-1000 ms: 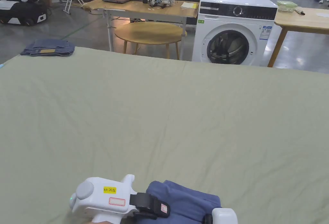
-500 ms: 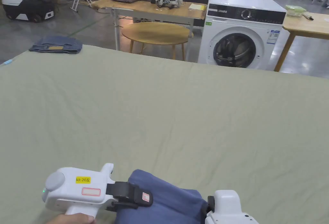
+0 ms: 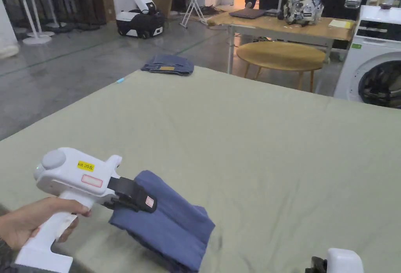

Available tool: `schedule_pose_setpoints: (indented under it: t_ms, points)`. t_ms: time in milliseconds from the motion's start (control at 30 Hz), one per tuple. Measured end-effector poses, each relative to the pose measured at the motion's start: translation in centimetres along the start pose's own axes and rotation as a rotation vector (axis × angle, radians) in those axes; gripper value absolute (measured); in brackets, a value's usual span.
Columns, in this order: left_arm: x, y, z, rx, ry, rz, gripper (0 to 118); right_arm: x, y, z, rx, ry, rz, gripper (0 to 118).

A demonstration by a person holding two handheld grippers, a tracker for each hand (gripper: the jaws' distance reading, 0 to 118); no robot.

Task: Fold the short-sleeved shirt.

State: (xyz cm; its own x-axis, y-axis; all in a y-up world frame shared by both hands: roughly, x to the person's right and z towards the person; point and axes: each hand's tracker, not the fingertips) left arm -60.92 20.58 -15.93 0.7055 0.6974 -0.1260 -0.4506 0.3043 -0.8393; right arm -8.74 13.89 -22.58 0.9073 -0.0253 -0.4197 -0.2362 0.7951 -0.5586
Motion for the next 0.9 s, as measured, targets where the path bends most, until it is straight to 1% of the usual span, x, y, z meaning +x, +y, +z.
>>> schedule_pose_setpoints:
  t_ms: [133, 200, 267, 300, 400, 567, 633, 667, 767, 800, 833, 900]
  points:
    - [-3.1, 3.1, 5.3, 0.013, 0.081, 0.013, 17, -0.5, -0.1, -0.3, -0.009, 0.003, 0.017, 0]
    - [-2.4, 3.2, 7.5, 0.019, 0.108, 0.031, 17, -0.6, -0.2, -0.3, -0.013, 0.001, 0.023, 0]
    - [-2.9, 4.0, 9.1, 0.03, 0.143, 0.049, 17, -0.6, -0.3, -0.5, -0.019, -0.004, 0.024, 0]
    - [-4.4, 5.1, 9.8, 0.031, 0.152, 0.051, 17, -0.6, -0.3, -0.7, -0.023, -0.006, 0.025, 0]
    - [-5.7, 6.2, 10.8, 0.03, 0.186, 0.065, 17, -0.5, -0.5, -1.1, -0.037, -0.015, 0.025, 0]
    - [-7.2, 6.8, 10.4, -0.018, 0.269, 0.093, 18, -0.3, -0.7, -1.2, -0.049, -0.024, 0.024, 0]
    - [-7.6, 6.9, 10.3, -0.024, 0.318, 0.116, 28, -0.1, -0.7, -1.3, -0.052, -0.029, 0.024, 0]
    - [-7.7, 6.9, 10.2, -0.021, 0.34, 0.118, 31, -0.1, -0.7, -1.2, -0.053, -0.029, 0.024, 0]
    - [-6.9, 6.2, 10.5, -0.015, 0.43, 0.084, 41, 0.1, -0.6, -1.2, -0.052, -0.032, 0.024, 0]
    - [-6.6, 6.2, 10.7, -0.018, 0.471, 0.076, 48, 0.1, -0.6, -1.2, -0.051, -0.033, 0.023, 0]
    - [-7.9, 7.3, 11.6, -0.011, 0.507, 0.066, 48, 0.2, -0.6, -1.2, -0.051, -0.032, 0.023, 0]
    - [-8.3, 8.1, 12.8, 0.001, 0.585, 0.039, 52, 0.3, -0.6, -1.1, -0.048, -0.034, 0.023, 0]
